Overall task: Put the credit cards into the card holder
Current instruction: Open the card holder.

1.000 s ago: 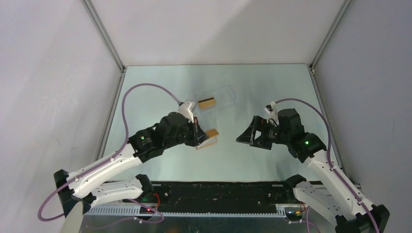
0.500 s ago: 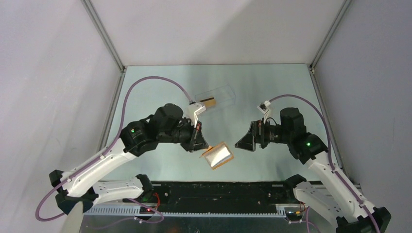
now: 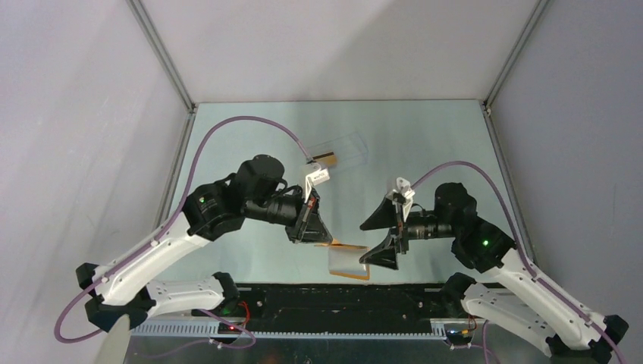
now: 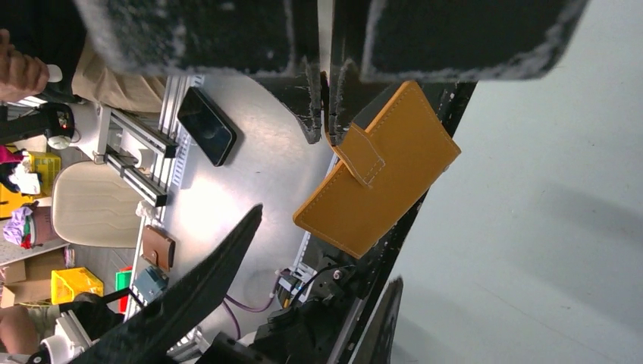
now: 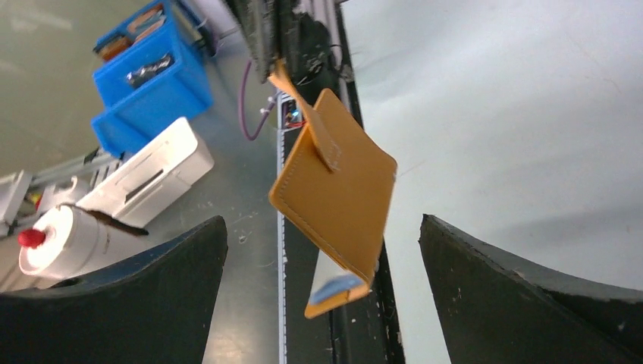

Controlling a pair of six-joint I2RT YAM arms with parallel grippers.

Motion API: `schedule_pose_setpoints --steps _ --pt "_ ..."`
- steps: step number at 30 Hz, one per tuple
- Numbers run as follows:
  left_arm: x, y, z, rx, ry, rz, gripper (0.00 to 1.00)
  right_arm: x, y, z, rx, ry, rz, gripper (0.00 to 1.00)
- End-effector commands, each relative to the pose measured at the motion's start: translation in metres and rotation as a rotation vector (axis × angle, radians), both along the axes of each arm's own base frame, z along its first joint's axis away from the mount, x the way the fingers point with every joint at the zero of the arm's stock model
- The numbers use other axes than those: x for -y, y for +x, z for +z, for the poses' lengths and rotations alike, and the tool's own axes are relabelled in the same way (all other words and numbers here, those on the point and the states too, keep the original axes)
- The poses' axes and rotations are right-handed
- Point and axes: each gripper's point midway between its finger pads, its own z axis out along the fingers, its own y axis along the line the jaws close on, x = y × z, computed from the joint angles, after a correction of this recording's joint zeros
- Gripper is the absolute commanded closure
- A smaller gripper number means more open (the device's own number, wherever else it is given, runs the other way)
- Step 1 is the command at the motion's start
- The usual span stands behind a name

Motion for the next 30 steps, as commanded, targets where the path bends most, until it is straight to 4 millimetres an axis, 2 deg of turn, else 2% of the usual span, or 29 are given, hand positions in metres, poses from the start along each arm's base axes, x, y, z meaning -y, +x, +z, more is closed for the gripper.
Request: schedule_pose_setpoints --steps 1,4,10,14,17,18,19,20,21,22,23,24,25,26,27,28,29,30 --pt "0.006 -0.010 0.022 0.023 -0.066 -0.072 1.00 -0.014 -0.005 0.026 0.164 0.068 0.057 0.01" --pt "0.007 -0.011 0.026 0.024 -0.072 -0.078 1.00 -0.021 -0.007 0.021 0.167 0.054 0.071 0.01" --pt "0.008 -0.010 0.037 0.044 -0.094 -0.074 1.00 -0.037 -0.011 0.026 0.147 0.084 0.108 0.05" --pt "0.008 -0.004 0.046 0.072 -0.107 -0.036 1.00 -0.043 -0.005 0.021 0.116 0.065 0.069 0.22" --pt "0.008 -0.002 0.047 0.074 -0.104 -0.020 1.00 -0.044 0.007 0.015 0.108 0.035 -0.023 0.28" --pt "0.009 0.000 0.046 0.073 -0.101 -0.013 1.00 -0.044 0.008 0.016 0.113 0.039 -0.037 0.37" --pt "0.009 0.000 0.046 0.073 -0.101 -0.012 1.00 -0.045 0.011 0.017 0.106 0.040 -0.064 0.42" --pt "0.011 0.001 0.045 0.070 -0.099 -0.012 1.00 -0.045 0.012 0.020 0.107 0.051 -0.070 0.54" --pt "0.011 0.002 0.045 0.072 -0.099 -0.007 1.00 -0.045 0.014 0.022 0.098 0.056 -0.086 0.60" --pt "0.012 0.005 0.044 0.076 -0.096 0.005 1.00 -0.045 0.015 0.025 0.092 0.062 -0.098 0.75" --pt "0.012 0.007 0.044 0.082 -0.095 0.016 0.96 -0.044 0.017 0.027 0.068 0.066 -0.121 0.83" --pt "0.011 0.015 0.043 0.101 -0.086 0.055 0.90 -0.044 0.018 0.028 0.040 0.067 -0.135 0.97" --pt "0.010 0.019 0.042 0.107 -0.079 0.083 0.69 -0.042 0.023 0.028 0.029 0.064 -0.170 1.00" --pt "0.005 0.030 0.042 0.140 -0.069 0.153 0.57 -0.041 0.025 0.028 0.000 0.061 -0.190 1.00" --pt "-0.001 0.045 0.036 0.160 -0.042 0.246 0.36 -0.039 0.030 0.029 -0.012 0.060 -0.223 1.00" --pt "-0.008 0.049 0.033 0.172 -0.035 0.291 0.27 -0.036 0.034 0.026 -0.051 0.050 -0.258 1.00" --pt "-0.017 0.058 0.037 0.196 -0.045 0.374 0.13 -0.032 0.039 0.027 -0.071 0.052 -0.288 1.00" --pt "-0.021 0.063 0.028 0.191 -0.030 0.409 0.08 -0.026 0.046 0.024 -0.124 0.047 -0.328 1.00"
